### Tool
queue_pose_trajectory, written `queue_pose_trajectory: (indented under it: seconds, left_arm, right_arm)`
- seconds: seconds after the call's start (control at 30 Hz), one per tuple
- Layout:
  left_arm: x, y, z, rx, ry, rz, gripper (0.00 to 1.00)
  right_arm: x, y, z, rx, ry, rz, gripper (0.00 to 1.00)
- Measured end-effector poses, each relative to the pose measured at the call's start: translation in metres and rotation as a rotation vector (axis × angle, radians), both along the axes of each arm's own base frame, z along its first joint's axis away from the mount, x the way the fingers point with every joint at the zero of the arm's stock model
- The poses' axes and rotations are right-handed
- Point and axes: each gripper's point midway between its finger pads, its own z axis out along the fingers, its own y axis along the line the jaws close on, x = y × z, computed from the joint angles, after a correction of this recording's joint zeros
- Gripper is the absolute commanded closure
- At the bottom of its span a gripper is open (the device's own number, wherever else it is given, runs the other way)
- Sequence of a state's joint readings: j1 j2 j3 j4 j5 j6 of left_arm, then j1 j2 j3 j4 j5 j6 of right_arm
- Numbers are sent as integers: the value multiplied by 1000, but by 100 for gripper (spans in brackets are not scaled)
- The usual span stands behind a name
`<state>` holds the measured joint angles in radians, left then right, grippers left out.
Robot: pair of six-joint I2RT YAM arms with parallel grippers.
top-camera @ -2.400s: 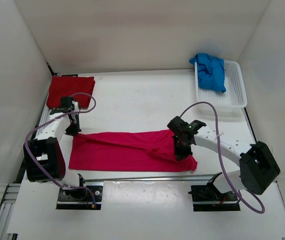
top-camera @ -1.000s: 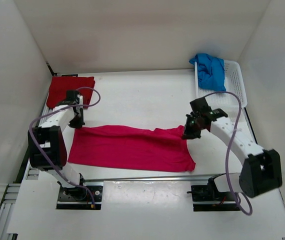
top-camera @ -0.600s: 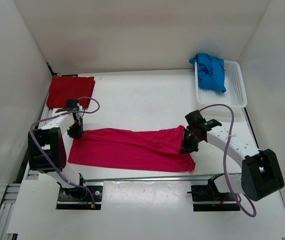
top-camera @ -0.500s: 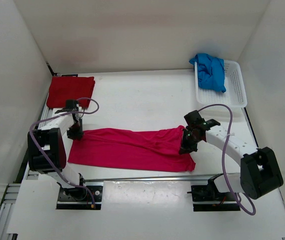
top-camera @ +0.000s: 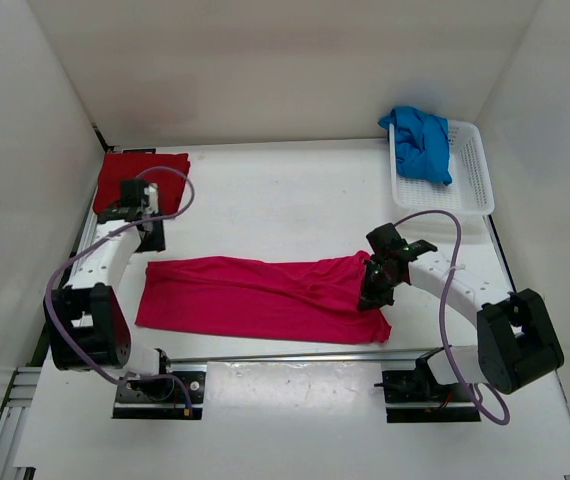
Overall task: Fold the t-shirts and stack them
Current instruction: Fold the other side of the tshirt into a rectangle
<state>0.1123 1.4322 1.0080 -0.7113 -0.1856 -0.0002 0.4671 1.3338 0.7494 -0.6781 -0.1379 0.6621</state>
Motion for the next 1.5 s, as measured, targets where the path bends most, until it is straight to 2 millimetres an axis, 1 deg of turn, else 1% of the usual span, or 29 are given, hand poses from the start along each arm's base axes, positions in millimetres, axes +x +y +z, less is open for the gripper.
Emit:
queue_pose_trajectory:
  seconds: [0.07, 0.13, 0.2, 0.23, 0.33, 0.4, 0.47, 0.57, 0.67, 0.77, 0.93, 1.03, 1.1, 1.2, 1.33, 1.37, 1.43, 1.5]
  left_arm:
    - [20, -25, 16, -3, -54, -84, 46]
    - [31, -47, 20, -10, -68, -150, 47]
    - [34, -63, 10, -17, -35, -196, 49]
    - [34, -67, 0, -19, -4, -210, 49]
    - [23, -76, -30, -18, 103, -239, 50]
    - [13, -81, -45, -16, 167, -257, 50]
    - [8, -85, -53, -14, 204, -272, 51]
    - [5, -91, -57, -7, 219, -292, 51]
    - [-1, -90, -63, 5, 236, -296, 51]
    - [-18, -83, -74, 28, 284, -287, 51]
    - [-33, -73, -75, 73, 278, -274, 51]
    - [-40, -67, -74, 98, 274, -265, 46]
    - [-43, -64, -72, 112, 271, -260, 43]
    - [-44, -62, -66, 122, 256, -256, 42]
    - [-39, -58, -45, 142, 175, -242, 41]
    - [-40, -55, -42, 156, 159, -234, 42]
    - [-51, -45, -47, 195, 176, -212, 44]
    - [-67, -31, -61, 222, 256, -184, 45]
  right_arm:
    - [0, 0, 0, -1, 1, 0, 100]
    - [0, 0, 0, -3, 0, -1, 100]
    - [0, -1, -1, -5, -1, -1, 100]
    - [0, -1, -1, -5, -1, -1, 100]
    - [-1, -1, -2, -6, 2, -1, 100]
    - [-3, -3, -4, -10, 10, -1, 100]
    - [-5, -4, -6, -14, 16, -1, 100]
    - [-5, -4, -6, -16, 15, -2, 100]
    - [-5, -4, -6, -17, 14, -1, 100]
    - [-5, -5, -6, -20, 12, 2, 100]
    - [-4, -6, -7, -27, 8, 3, 100]
    - [-4, -6, -7, -27, 8, 3, 100]
    - [-4, -6, -7, -27, 7, 3, 100]
    - [-5, -7, -9, -31, 7, 2, 100]
    - [-4, -7, -9, -34, 5, 1, 100]
    - [-4, -8, -9, -35, 4, 1, 100]
    - [-4, -8, -9, -37, 3, 1, 100]
    - [-4, -8, -9, -38, 3, 3, 100]
